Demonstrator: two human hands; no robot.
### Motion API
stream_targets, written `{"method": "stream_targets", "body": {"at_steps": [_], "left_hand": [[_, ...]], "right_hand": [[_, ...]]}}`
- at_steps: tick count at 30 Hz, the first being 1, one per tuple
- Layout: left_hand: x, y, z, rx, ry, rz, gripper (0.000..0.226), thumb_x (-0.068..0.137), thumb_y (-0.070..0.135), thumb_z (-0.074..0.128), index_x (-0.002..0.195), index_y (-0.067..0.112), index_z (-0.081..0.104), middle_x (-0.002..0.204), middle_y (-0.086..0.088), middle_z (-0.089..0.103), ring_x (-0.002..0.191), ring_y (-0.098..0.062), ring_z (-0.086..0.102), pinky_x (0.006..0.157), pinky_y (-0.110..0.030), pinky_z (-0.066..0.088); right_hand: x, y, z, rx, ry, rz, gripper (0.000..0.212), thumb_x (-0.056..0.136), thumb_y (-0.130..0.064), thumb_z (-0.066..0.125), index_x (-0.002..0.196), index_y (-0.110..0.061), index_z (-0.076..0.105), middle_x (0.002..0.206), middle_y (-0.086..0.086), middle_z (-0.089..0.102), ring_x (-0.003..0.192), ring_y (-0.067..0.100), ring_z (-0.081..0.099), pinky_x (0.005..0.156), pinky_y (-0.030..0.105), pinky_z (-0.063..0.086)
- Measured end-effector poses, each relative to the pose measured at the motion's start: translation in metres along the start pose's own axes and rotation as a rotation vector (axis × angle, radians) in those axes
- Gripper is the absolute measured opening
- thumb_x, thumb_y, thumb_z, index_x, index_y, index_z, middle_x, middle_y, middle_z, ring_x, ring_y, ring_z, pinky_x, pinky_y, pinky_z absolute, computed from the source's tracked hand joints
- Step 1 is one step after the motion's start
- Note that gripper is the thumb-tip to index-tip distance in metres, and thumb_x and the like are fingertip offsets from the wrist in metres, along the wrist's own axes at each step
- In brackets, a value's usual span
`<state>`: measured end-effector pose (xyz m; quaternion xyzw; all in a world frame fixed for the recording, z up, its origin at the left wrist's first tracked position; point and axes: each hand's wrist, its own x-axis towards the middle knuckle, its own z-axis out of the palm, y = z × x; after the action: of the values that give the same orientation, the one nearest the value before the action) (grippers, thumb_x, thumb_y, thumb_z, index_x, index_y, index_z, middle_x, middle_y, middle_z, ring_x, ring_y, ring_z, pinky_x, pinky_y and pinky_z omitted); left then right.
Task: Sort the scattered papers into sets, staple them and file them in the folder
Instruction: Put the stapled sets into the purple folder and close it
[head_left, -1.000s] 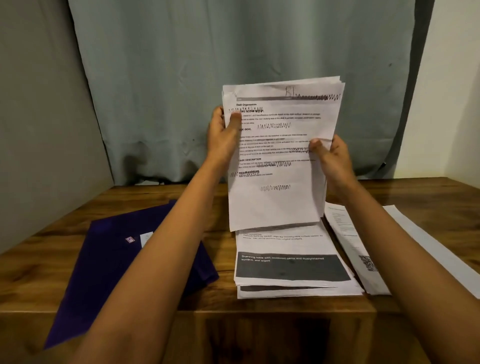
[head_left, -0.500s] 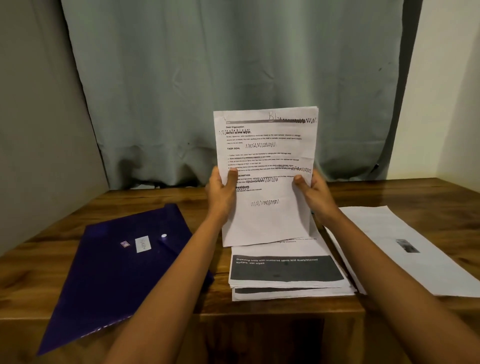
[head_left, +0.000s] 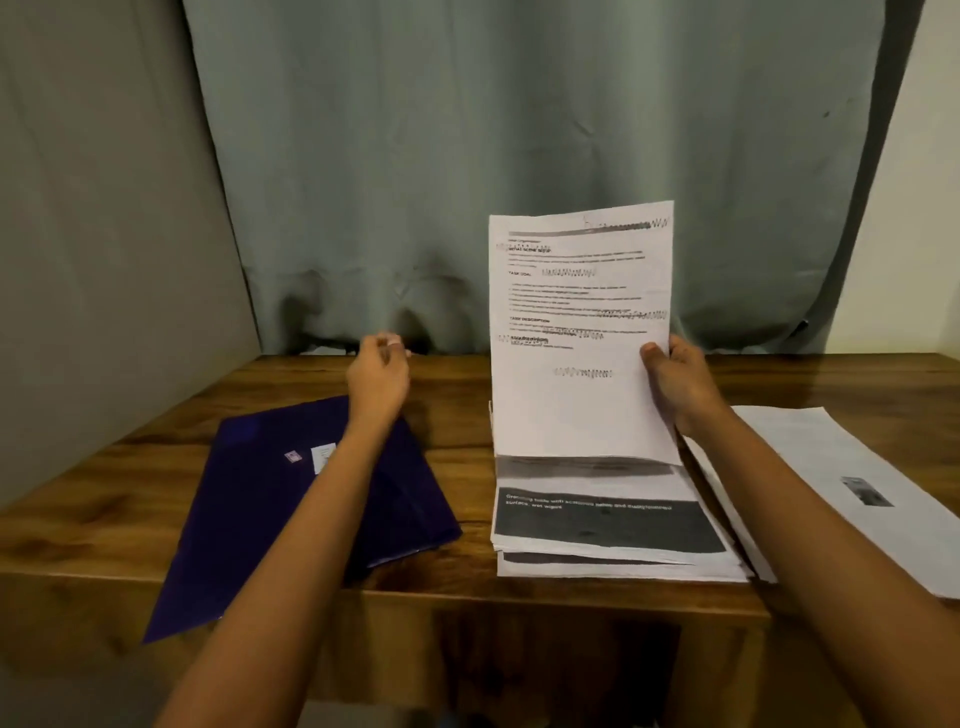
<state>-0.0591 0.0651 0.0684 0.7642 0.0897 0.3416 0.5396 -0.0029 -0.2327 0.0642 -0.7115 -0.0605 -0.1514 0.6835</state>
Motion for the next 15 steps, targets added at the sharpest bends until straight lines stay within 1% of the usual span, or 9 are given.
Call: {"method": "stream_targets", "body": {"at_steps": [1,3,4,5,7,8,11,13,15], "left_hand": [[0.001,-0.011,-0.015,0.192,-0.019,-0.057,0.025,0.102,0.022,0.041,0.117,0.006,0.054,0.114,-0.014,0.061,0.082,-0.010,0.056,0.064,-0.022,0.041],[0.003,-0.034,-0.039,0.493,-0.130,-0.208,0.022,0.099,0.012,0.042,0.109,-0.002,0.056,0.119,-0.022,0.057,0.098,-0.028,0.057,0.070,-0.027,0.037],[0.002,-0.045,-0.048,0.588,-0.174,-0.269,0.020,0.097,0.007,0.043,0.104,-0.004,0.057,0.120,-0.024,0.057,0.105,-0.033,0.056,0.072,-0.030,0.038],[0.000,-0.054,-0.055,0.652,-0.198,-0.310,0.020,0.094,0.005,0.045,0.107,-0.004,0.058,0.123,-0.023,0.057,0.110,-0.034,0.055,0.076,-0.031,0.039],[-0.004,-0.069,-0.063,0.652,-0.211,-0.356,0.032,0.093,0.006,0.049,0.125,0.000,0.055,0.132,-0.021,0.052,0.119,-0.033,0.051,0.089,-0.034,0.042],[-0.006,-0.074,-0.064,0.648,-0.216,-0.355,0.036,0.094,0.007,0.050,0.129,0.003,0.053,0.135,-0.020,0.051,0.123,-0.032,0.049,0.096,-0.035,0.041],[-0.011,-0.079,-0.063,0.690,-0.275,-0.295,0.036,0.097,0.020,0.052,0.132,0.010,0.053,0.137,-0.013,0.051,0.127,-0.029,0.047,0.108,-0.040,0.036],[-0.012,-0.078,-0.061,0.732,-0.341,-0.258,0.043,0.098,0.035,0.050,0.137,0.018,0.048,0.141,-0.009,0.049,0.131,-0.029,0.043,0.113,-0.046,0.028],[-0.012,-0.076,-0.059,0.749,-0.407,-0.236,0.046,0.099,0.045,0.043,0.142,0.027,0.040,0.146,-0.010,0.043,0.138,-0.035,0.031,0.115,-0.055,0.012]], "right_hand": [[0.000,0.002,0.001,0.002,-0.006,0.025,0.029,0.101,-0.019,0.043,0.128,-0.012,0.053,0.123,0.000,0.060,0.104,0.020,0.059,0.084,0.036,0.048],[0.000,0.005,0.010,0.028,-0.009,0.079,0.030,0.102,-0.018,0.042,0.128,-0.012,0.054,0.119,-0.001,0.060,0.103,0.020,0.058,0.086,0.036,0.047],[0.000,0.006,0.016,0.045,-0.012,0.109,0.029,0.102,-0.017,0.042,0.127,-0.013,0.055,0.118,-0.002,0.060,0.102,0.021,0.059,0.086,0.037,0.048],[0.000,0.009,0.023,0.066,-0.013,0.146,0.028,0.101,-0.017,0.043,0.126,-0.014,0.056,0.119,-0.001,0.062,0.101,0.022,0.061,0.087,0.039,0.049],[0.000,0.012,0.039,0.108,-0.032,0.220,0.026,0.100,-0.016,0.045,0.122,-0.016,0.058,0.122,0.004,0.064,0.101,0.026,0.063,0.092,0.047,0.050],[-0.001,0.013,0.047,0.126,-0.055,0.247,0.024,0.100,-0.015,0.045,0.119,-0.016,0.058,0.123,0.005,0.064,0.102,0.027,0.063,0.094,0.050,0.049],[-0.006,0.013,0.077,0.183,-0.148,0.332,0.021,0.100,-0.012,0.044,0.116,-0.014,0.057,0.124,0.008,0.064,0.108,0.028,0.062,0.098,0.052,0.046],[-0.013,0.009,0.096,0.224,-0.223,0.390,0.017,0.099,-0.011,0.045,0.111,-0.013,0.058,0.122,0.009,0.065,0.109,0.029,0.062,0.098,0.052,0.046],[-0.018,0.005,0.115,0.251,-0.284,0.449,0.015,0.099,-0.011,0.046,0.105,-0.012,0.060,0.122,0.009,0.064,0.109,0.029,0.061,0.096,0.050,0.048]]}}
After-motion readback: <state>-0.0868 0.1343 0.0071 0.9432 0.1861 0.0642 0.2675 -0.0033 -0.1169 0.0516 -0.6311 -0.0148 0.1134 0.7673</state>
